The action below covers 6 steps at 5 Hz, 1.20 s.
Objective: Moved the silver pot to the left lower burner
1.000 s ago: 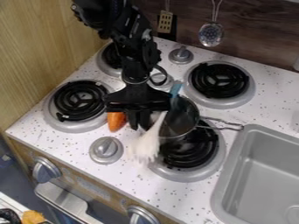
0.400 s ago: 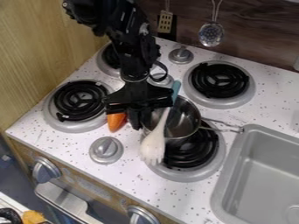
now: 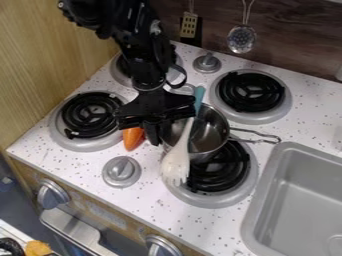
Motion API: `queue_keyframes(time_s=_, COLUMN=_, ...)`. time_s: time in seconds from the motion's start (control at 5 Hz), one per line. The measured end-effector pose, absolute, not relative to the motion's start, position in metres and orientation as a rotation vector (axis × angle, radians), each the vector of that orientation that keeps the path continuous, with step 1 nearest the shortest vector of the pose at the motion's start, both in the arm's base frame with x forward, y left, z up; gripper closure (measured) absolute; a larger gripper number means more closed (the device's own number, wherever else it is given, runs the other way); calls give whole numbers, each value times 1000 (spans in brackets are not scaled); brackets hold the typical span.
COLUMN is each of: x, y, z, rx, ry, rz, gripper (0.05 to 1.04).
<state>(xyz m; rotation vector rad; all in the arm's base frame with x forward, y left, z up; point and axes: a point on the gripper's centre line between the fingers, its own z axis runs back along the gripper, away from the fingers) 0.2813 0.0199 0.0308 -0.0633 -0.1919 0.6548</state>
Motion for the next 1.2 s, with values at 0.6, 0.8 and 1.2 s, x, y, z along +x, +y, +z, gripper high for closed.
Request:
queue_keyframes(time_s=0.6, x=281, y=51, z=51, rx=-38, ry=-264, rz=847, gripper=999)
queue_keyframes(time_s=0.8, x=284, y=72, z=59, rx=-24, ry=-282, rz=928, gripper=999)
queue_keyframes(time_s=1.2, x=282, y=119, z=58, rx=-44, ry=-291, rz=910, gripper=999)
